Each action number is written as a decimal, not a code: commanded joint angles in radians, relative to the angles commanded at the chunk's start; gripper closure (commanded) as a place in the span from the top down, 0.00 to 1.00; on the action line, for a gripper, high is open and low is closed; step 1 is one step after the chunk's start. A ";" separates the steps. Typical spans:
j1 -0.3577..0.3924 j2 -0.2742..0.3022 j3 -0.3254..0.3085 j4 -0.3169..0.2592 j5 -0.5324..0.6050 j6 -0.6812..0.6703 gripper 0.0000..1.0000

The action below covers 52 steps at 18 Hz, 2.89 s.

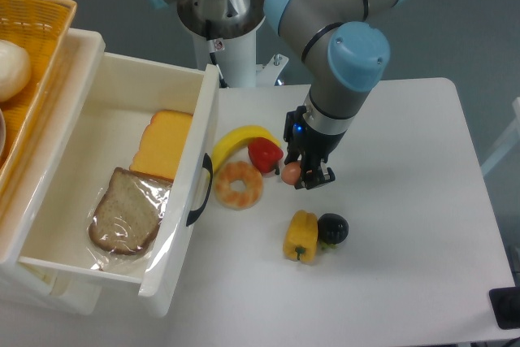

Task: Place the egg in the upper white drawer

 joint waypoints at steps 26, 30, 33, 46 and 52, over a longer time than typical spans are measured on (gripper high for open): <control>-0.049 0.032 0.095 -0.009 -0.014 -0.400 0.17; -0.041 0.089 0.097 -0.006 -0.098 -0.543 0.17; -0.044 0.116 0.097 -0.003 -0.130 -0.586 0.17; -0.219 0.183 0.109 0.018 -0.153 -0.568 0.17; -0.308 0.184 0.101 0.015 -0.143 -0.525 0.17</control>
